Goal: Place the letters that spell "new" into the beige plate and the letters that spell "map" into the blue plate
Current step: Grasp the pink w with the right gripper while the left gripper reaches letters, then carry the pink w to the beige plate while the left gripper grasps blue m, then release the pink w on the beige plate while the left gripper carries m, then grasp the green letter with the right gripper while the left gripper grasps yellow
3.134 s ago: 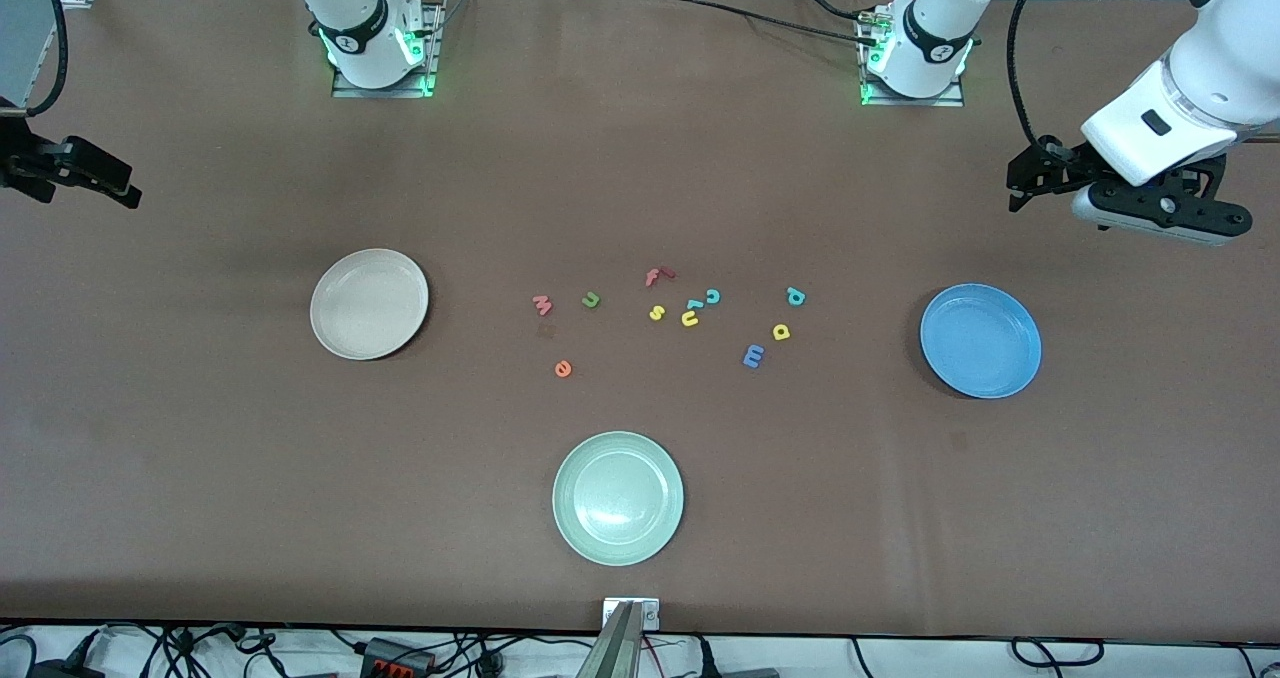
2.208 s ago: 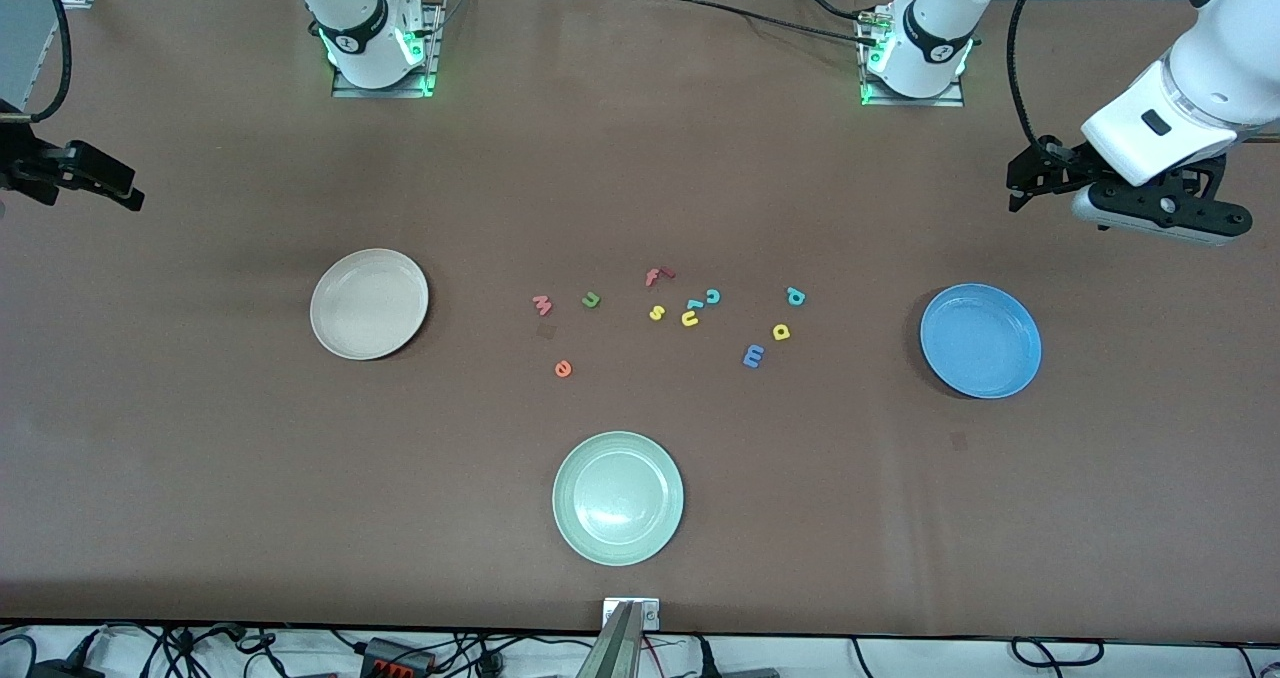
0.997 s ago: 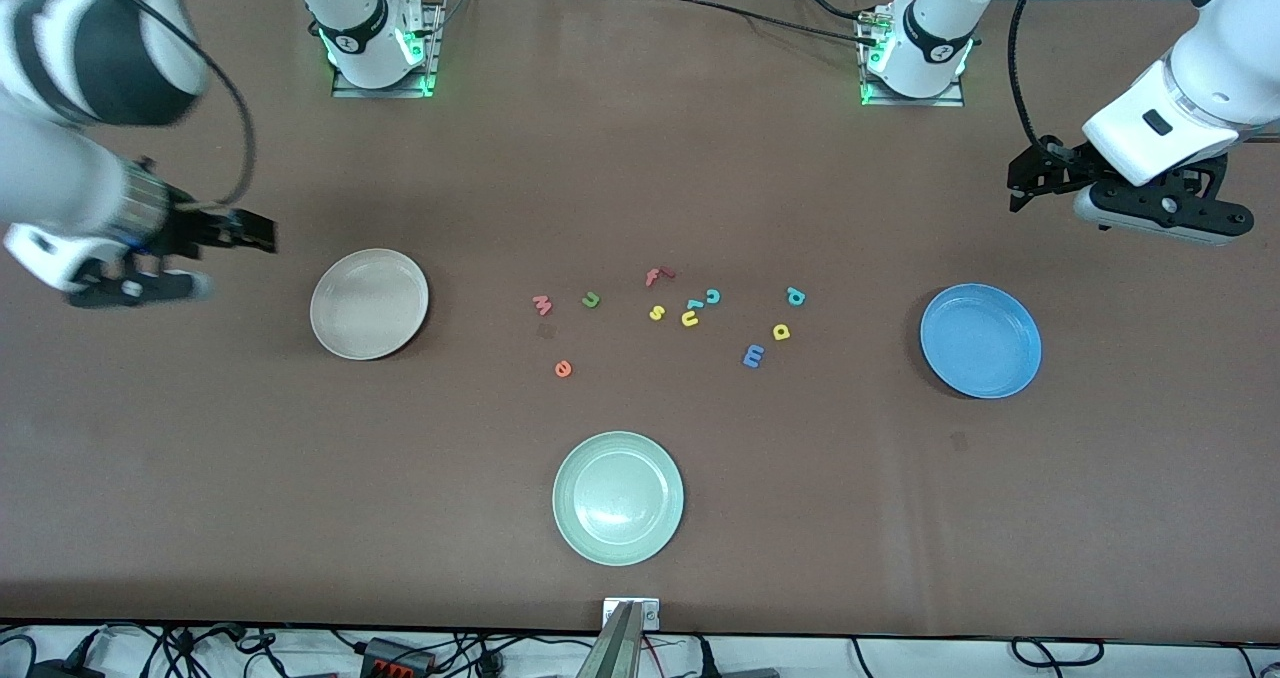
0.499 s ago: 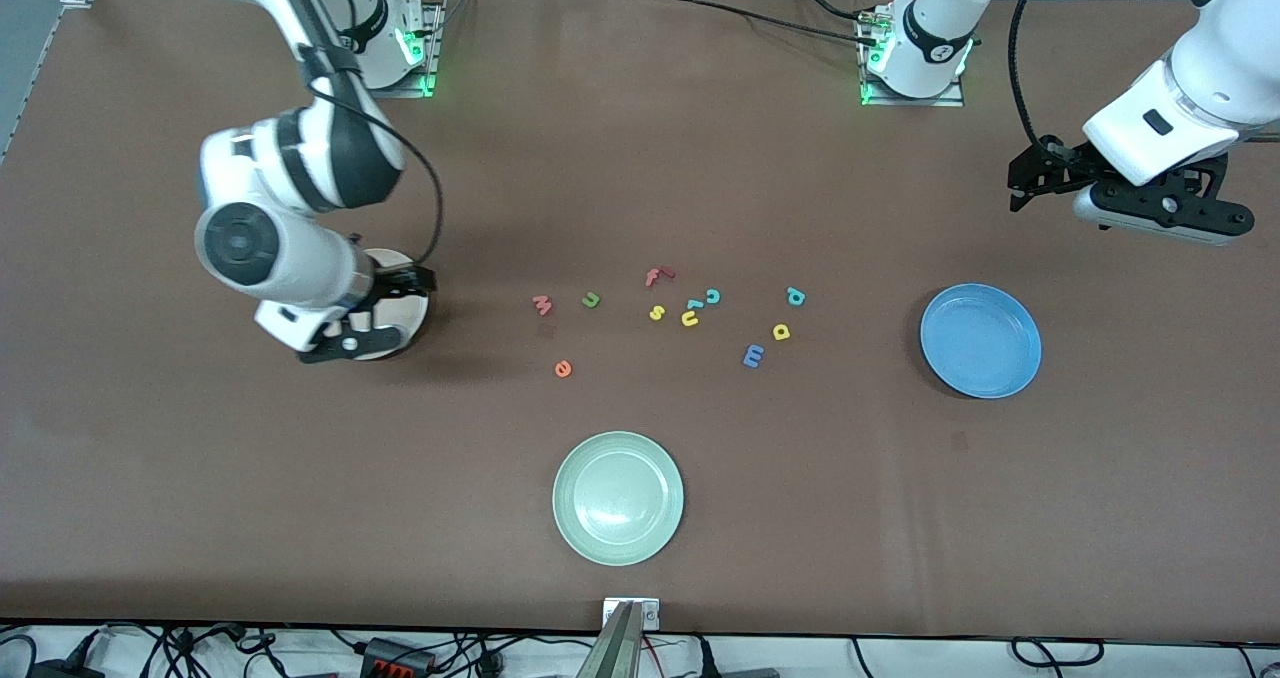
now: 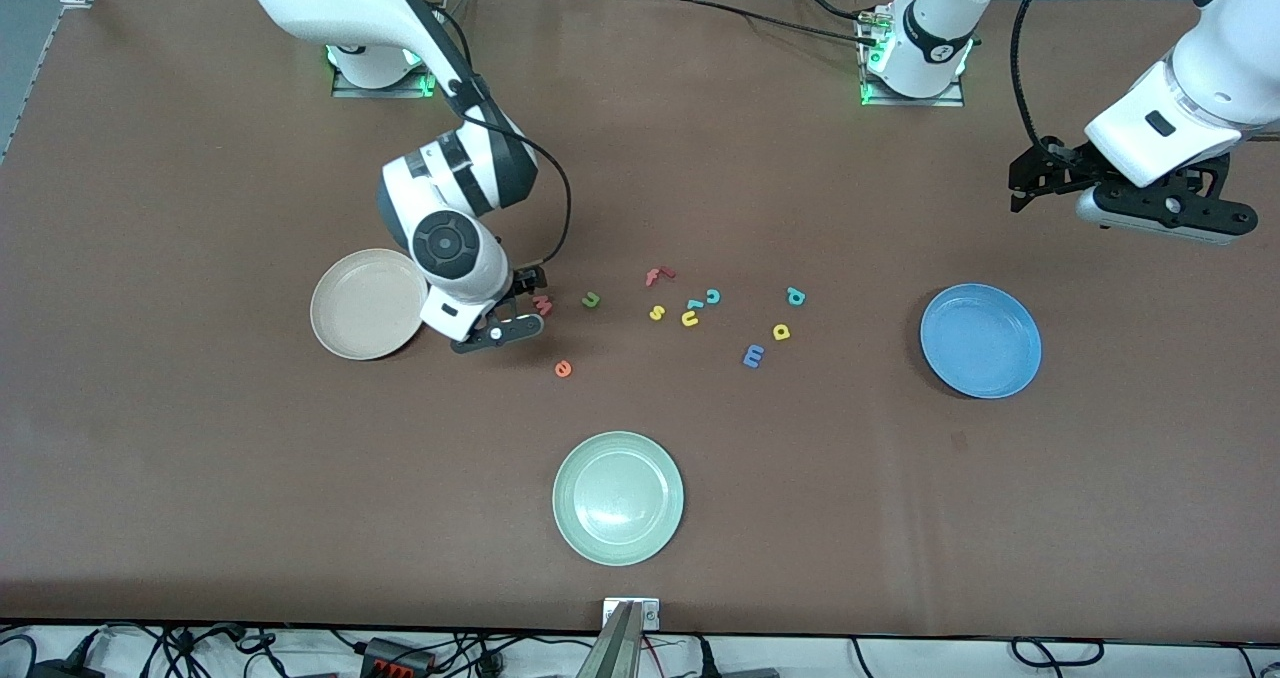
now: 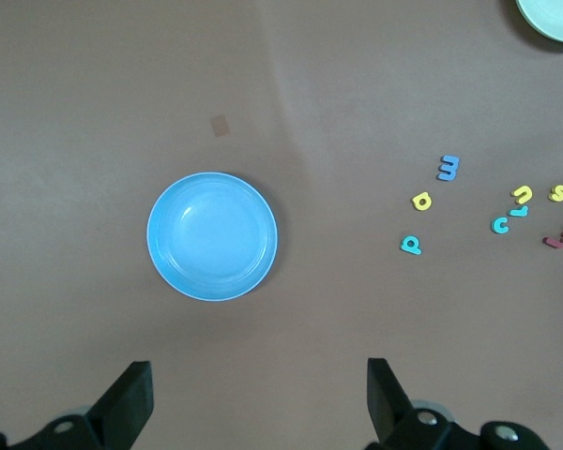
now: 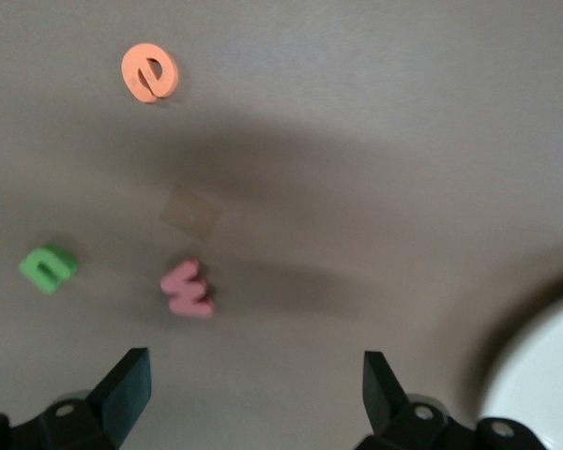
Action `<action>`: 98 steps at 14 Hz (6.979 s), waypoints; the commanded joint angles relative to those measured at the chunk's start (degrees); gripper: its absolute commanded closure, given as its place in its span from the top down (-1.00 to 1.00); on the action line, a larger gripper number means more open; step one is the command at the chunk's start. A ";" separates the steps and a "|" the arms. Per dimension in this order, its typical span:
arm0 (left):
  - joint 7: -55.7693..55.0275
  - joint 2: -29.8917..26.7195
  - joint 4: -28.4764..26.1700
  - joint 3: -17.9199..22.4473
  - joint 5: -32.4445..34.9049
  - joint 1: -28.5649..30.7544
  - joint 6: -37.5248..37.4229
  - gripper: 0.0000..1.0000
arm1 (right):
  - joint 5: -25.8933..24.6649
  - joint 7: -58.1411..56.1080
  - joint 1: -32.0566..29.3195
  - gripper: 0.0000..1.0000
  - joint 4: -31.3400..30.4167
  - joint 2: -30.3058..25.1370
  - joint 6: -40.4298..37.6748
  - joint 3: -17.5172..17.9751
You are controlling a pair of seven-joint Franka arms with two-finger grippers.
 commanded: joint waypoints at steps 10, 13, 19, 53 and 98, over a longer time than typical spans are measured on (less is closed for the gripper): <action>-0.69 11.38 1.12 -0.86 -1.27 -3.92 -1.90 1.00 | 0.52 3.42 4.51 0.57 -1.89 3.92 7.83 -0.58; 0.10 16.47 0.85 -0.95 -1.01 -7.26 6.01 1.00 | 0.52 3.33 4.60 0.31 -1.81 4.63 7.83 -0.58; -0.07 23.16 -0.65 -0.86 -0.92 -12.00 20.33 0.91 | 0.34 3.33 4.68 -0.41 -1.63 4.63 7.83 -0.58; -4.03 23.08 -10.84 6.70 4.32 -11.50 23.54 -0.80 | 0.52 2.09 1.85 1.00 8.10 -0.05 -3.86 -6.38; -36.72 36.53 -13.65 -8.51 7.51 -10.43 49.37 -0.59 | 8.87 57.04 14.79 -0.49 11.90 12.80 1.59 -6.21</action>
